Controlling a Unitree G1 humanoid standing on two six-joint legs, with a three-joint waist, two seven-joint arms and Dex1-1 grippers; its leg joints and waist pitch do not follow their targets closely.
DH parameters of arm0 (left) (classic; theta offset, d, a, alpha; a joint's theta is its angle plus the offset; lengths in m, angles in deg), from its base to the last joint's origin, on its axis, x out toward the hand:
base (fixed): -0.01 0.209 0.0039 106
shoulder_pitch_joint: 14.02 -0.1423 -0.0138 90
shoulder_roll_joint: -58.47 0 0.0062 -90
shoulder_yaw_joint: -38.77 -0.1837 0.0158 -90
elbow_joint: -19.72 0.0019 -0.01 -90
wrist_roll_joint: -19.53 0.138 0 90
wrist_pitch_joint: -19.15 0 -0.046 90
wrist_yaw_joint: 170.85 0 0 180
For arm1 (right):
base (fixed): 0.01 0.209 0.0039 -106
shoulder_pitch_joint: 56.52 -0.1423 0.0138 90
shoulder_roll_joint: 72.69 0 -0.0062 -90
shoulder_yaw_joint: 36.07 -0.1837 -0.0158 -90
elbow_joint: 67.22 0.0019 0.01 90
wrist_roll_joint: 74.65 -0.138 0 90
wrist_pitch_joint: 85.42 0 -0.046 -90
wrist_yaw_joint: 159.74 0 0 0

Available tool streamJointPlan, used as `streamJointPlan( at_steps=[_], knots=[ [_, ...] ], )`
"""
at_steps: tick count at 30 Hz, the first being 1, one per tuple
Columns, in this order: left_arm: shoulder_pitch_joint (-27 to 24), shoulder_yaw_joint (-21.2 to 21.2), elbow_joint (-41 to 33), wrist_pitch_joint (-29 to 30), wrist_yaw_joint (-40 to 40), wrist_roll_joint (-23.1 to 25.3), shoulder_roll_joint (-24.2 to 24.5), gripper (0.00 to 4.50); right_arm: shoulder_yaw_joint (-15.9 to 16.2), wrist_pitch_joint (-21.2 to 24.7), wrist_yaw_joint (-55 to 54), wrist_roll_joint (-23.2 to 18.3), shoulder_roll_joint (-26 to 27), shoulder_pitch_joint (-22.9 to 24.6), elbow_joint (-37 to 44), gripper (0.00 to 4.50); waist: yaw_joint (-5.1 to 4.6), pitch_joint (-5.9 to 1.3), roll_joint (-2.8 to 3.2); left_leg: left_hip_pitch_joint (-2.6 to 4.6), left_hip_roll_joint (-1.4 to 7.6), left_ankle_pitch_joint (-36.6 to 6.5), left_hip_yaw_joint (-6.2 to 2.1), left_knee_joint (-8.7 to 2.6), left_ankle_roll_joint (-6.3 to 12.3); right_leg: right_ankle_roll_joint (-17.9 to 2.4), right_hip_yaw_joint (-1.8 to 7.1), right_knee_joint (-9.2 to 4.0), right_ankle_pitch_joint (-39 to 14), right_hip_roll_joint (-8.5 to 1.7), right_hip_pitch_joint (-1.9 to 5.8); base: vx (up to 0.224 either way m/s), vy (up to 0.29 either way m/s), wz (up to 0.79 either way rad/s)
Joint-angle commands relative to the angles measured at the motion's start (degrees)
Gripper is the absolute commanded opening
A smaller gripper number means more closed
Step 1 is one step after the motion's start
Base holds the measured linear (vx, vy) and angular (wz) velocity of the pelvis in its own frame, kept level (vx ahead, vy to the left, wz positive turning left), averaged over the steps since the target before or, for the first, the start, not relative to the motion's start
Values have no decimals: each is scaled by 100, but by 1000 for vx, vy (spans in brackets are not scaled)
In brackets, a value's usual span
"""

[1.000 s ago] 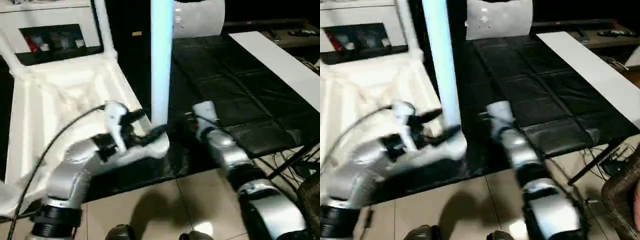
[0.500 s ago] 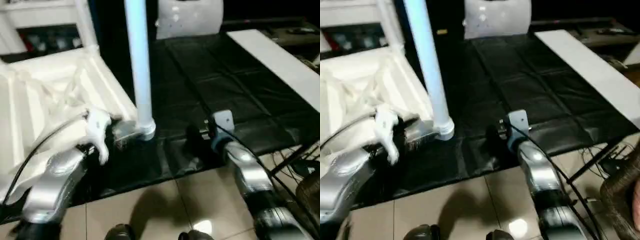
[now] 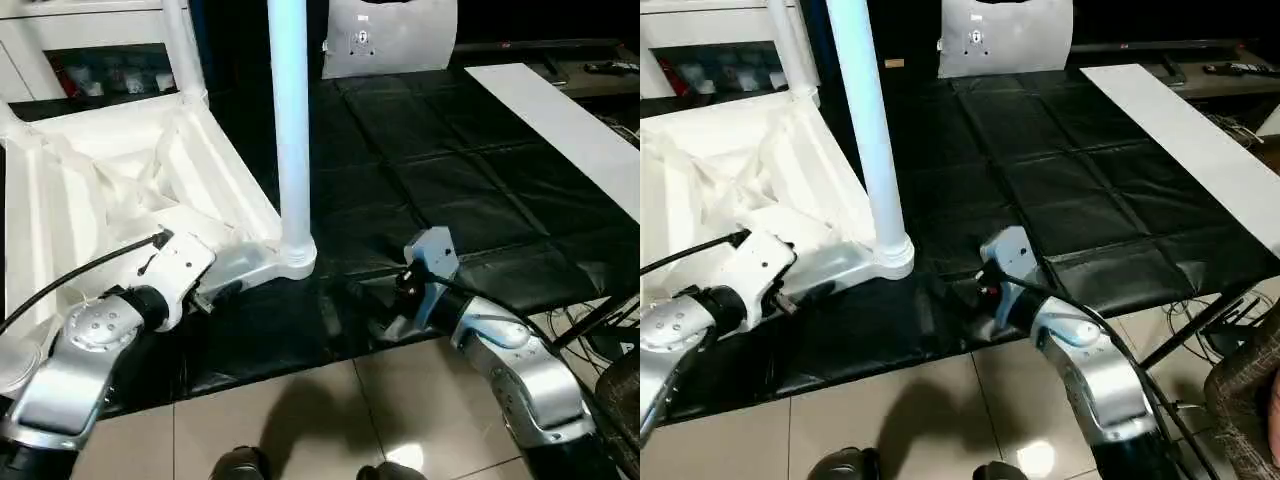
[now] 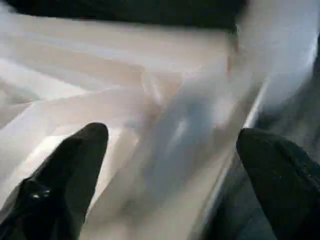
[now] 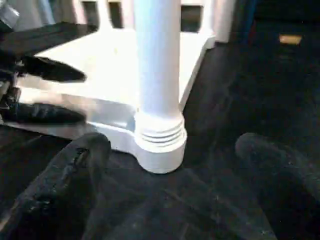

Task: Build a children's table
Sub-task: Rotate table base

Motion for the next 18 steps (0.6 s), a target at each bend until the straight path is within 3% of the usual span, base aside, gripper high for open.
streamJointPlan(
  at_steps=[1, 2, 3, 4, 5, 6, 7, 8, 9, 10, 11, 12, 13, 14, 15, 16, 17, 18],
  knots=[
    [-448, 557, -938, 203, -604, -759, -722, 447, -143, 590, -261, -210, -38, 250, 540, 450, -5, -318, 16, 184, 286, -2073, -168, -499, -292, -928, 253, -499, -1442, -356, 135, 0, 0, 0],
    [-530, 561, -1023, 192, -663, -754, -798, 447, -156, 608, -280, -226, -28, 293, 581, 450, -5, -318, 16, 184, 286, -2073, -168, -499, -292, -928, 253, -499, -1442, -356, 135, 0, 0, 0],
    [-1091, 496, -1540, 107, -1078, -587, -1272, 447, -234, 669, -399, -250, 21, 587, 846, 450, -9, -296, -81, 164, 267, -2132, -147, -485, -188, -751, 248, -562, -1589, -339, 124, 0, 0, 0],
    [-1112, 489, -1557, 102, -1093, -575, -1288, 447, -236, 670, -403, -249, 22, 599, 856, 450, -4, -298, -76, 141, 269, -2092, -157, -491, -167, -667, 248, -564, -1640, -352, 152, 0, 0, 0],
    [-1297, 377, -1681, -29, -1193, -503, -1394, 447, -276, 654, -502, -243, 87, 689, 895, 450, 13, -298, -104, 153, 256, -2031, -151, -480, -113, -490, 253, -612, -1845, -357, 127, 0, 0, 0],
    [-1409, 294, -1749, -119, -1268, -473, -1452, 447, -305, 664, -573, -251, 127, 746, 932, 450, 8, -289, -96, 159, 240, -2109, -157, -483, -127, -344, 255, -652, -2145, -341, 93, 0, 0, 0],
    [-1502, 192, -1778, -273, -1378, -399, -1522, 447, -285, 635, -633, -205, 166, 781, 949, 450, 48, -241, -55, -157, 94, -2231, -385, -654, 241, -288, -87, -639, -2577, -434, 317, 0, 0, 0],
    [-1540, 90, -1790, -333, -1490, -241, -1569, 447, -249, 647, -688, -169, 199, 797, 973, 450, 48, -241, -55, -157, 94, -2231, -385, -654, 241, -288, -87, -639, -2577, -434, 317, -12, -31, 33],
    [-1547, -18, -1779, -374, -1619, -38, -1617, 447, -190, 654, -741, -112, 232, 803, 993, 450, -9, -268, -20, -80, 105, -2131, -582, -545, 358, -592, -250, -654, -2347, -464, 295, 8, -27, 56],
    [-1500, -44, -1762, -311, -1735, 93, -1697, 447, -122, 568, -824, 41, 258, 792, 987, 450, -63, -230, 21, -93, 202, -2439, -791, -634, 188, -741, -373, -570, -2036, -331, 350, 8, -27, 56],
    [-1461, -32, -1745, -271, -1807, 159, -1743, 447, -84, 496, -830, 109, 257, 779, 970, 450, -75, -231, 79, -55, 293, -2776, -949, -718, 68, -777, -410, -471, -1829, -227, 373, -5, -41, 54],
    [-1427, -23, -1728, -295, -1833, 187, -1783, 447, -47, 514, -807, 124, 241, 767, 949, 450, -158, -200, 152, 43, 502, -3550, -1382, -938, -75, -821, -402, -110, -1386, -36, 361, 0, -70, 53],
    [-1427, -31, -1744, -249, -1853, 201, -1787, 447, -50, 506, -821, 133, 249, 769, 943, 450, -170, -181, 191, 194, 593, -3953, -1745, -1035, -36, -974, -304, 231, -1376, 66, 238, 0, -70, 53],
    [-1445, -53, -1785, -87, -1925, 238, -1802, 447, -74, 486, -875, 141, 279, 789, 923, 450, -170, -181, 191, 194, 593, -3953, -1745, -1035, -36, -974, -304, 231, -1376, 66, 238, 11, -122, 66],
    [-1475, -48, -1813, 63, -2009, 258, -1833, 447, -118, 575, -906, 103, 281, 810, 911, 450, -86, -133, 157, -6, 243, -4648, -1650, -1150, -65, -967, -143, 440, -1484, 150, 342, 8, -178, 76],
    [-1481, -46, -1818, 91, -2025, 263, -1839, 447, -126, 591, -911, 96, 281, 814, 910, 450, -59, -139, 89, -78, 32, -4422, -1577, -1074, 71, -1072, -13, 266, -1639, 66, 376, 8, -178, 76],
    [-1520, -83, -1857, 133, -2014, 249, -1801, 447, -232, 698, -1057, 65, 351, 840, 916, 450, 31, -132, -239, -164, -516, -3243, -1183, -216, 66, -1504, 218, -713, -3365, -609, 268, -78, -202, 78],
    [-1563, -131, -1891, 142, -2028, 256, -1764, 447, -285, 894, -1061, -60, 358, 858, 944, 450, 14, 78, -263, 61, -486, -1174, -825, 1017, 178, -1357, 152, -1321, -5468, -1245, 33, -81, -163, 41]
  ],
)
